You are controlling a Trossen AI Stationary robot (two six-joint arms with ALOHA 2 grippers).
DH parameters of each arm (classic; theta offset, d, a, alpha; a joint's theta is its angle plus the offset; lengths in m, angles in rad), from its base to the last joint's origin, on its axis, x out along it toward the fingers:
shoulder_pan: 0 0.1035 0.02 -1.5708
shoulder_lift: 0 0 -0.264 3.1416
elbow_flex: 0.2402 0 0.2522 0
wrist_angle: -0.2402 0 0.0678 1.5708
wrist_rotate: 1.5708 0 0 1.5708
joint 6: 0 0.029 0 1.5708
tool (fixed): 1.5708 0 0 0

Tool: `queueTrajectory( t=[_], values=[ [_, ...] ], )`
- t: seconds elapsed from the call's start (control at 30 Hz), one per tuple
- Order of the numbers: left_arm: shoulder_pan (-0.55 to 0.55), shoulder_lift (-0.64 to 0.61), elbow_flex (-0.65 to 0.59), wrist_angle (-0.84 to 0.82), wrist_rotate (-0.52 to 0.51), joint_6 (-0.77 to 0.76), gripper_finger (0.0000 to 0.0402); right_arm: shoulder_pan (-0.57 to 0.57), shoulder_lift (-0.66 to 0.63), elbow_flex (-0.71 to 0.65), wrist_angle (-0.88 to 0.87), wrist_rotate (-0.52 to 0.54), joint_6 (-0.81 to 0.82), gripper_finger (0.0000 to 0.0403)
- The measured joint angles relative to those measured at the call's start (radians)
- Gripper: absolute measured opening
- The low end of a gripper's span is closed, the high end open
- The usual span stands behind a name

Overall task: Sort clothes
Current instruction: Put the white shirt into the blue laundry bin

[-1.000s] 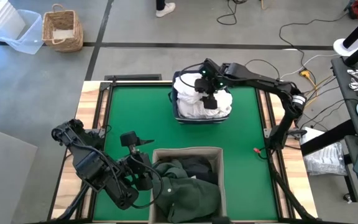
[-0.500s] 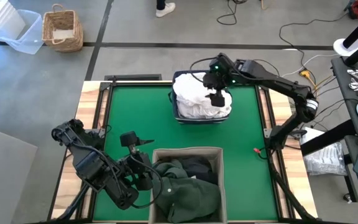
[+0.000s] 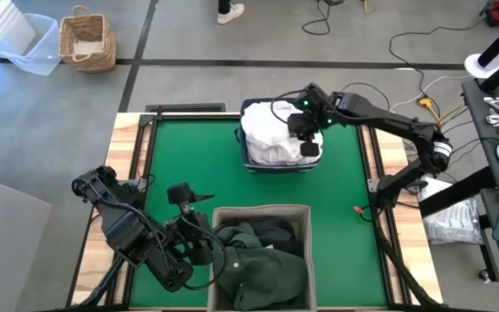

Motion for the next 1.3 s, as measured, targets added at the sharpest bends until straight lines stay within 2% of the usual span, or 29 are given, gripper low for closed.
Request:
queueTrajectory(
  t=[0.07,0.23,0.4,0.6,0.87,1.07,1.3],
  values=[
    [0.000,0.001,0.000,0.000,0.000,-0.001,0.0343,-0.005,0.001,-0.053,0.068,0.000,-0.007,0.0021],
    [0.000,0.012,0.000,0.000,0.000,-0.010,0.0343,-0.012,0.004,-0.152,0.218,-0.013,-0.006,0.0011],
    [0.000,0.027,0.000,0.000,0.000,-0.012,0.0343,-0.011,0.031,-0.175,0.229,-0.106,-0.007,0.0009],
    [0.000,0.029,-0.001,0.000,0.000,-0.012,0.0343,-0.011,0.060,-0.183,0.227,-0.127,-0.007,0.0009],
    [0.000,0.029,-0.001,0.000,0.000,-0.012,0.0343,-0.011,0.066,-0.171,0.201,-0.129,-0.005,0.0009],
    [0.000,0.029,-0.001,0.000,0.000,-0.012,0.0343,-0.011,0.036,-0.116,0.193,-0.104,0.020,0.0012],
    [0.000,0.029,-0.001,0.000,0.000,-0.012,0.0343,-0.011,0.026,-0.041,0.104,-0.087,0.036,0.0013]
  ],
)
